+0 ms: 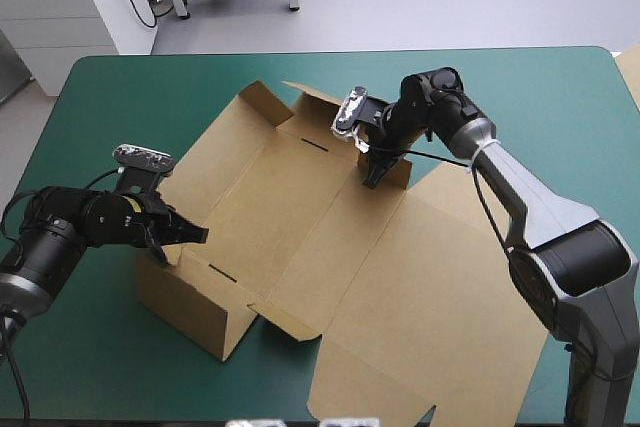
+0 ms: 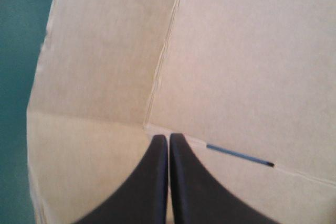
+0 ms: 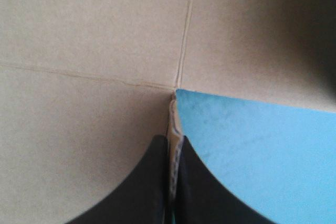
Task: Fold the box
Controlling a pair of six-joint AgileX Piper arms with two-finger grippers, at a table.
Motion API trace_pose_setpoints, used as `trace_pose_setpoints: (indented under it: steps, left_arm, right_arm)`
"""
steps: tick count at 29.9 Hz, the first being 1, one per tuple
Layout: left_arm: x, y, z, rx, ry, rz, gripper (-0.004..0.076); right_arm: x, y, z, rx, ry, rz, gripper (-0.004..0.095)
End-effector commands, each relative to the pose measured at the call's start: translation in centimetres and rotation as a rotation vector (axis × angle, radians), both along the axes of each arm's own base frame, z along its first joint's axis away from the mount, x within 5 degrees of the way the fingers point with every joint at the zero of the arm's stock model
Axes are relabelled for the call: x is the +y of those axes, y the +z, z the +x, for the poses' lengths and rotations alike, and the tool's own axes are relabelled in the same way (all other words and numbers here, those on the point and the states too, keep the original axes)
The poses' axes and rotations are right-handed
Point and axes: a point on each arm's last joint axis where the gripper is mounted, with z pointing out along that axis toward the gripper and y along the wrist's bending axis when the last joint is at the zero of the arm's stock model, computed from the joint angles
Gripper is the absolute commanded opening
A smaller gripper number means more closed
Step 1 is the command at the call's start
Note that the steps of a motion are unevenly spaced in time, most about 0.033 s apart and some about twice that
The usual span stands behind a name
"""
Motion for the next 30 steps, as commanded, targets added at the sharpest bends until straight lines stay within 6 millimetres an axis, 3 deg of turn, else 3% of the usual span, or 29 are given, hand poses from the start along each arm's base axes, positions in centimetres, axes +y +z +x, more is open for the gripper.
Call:
trace_pose_setpoints:
  steps: [1,12,20,22,27,30]
  left_arm:
    - [-0.1,1.8,0.1,-0.093,0.009,-0.039,-0.0008]
    - [-0.4,1.8,0.0,-0.083,0.018,-0.077,-0.0008]
    - [-0.5,1.8,0.0,-0.079,0.017,-0.086,-0.0008]
    - [-0.5,1.8,0.0,-0.079,0.017,-0.086,-0.0008]
    - [-0.5,1.8,0.0,-0.079,0.017,-0.086,-0.0008]
    - [-0.4,1.8,0.0,-0.080,0.016,-0.082,-0.0008]
  right_arm:
    - [1.3,4.4,-1.0,-0.185,0.115,0.092,-0.0006]
    - [7.1,2.9,-2.8,-0.277,0.337,0.069,-0.0006]
    - [7.8,2.8,-3.4,-0.246,0.311,0.085,0.0000]
    - [7.8,2.7,-3.3,-0.241,0.295,0.085,0.0052]
    - [7.7,3.2,-3.5,-0.249,0.293,0.088,0.0302]
    - [7.3,4.0,-3.8,-0.275,0.294,0.078,0.0349]
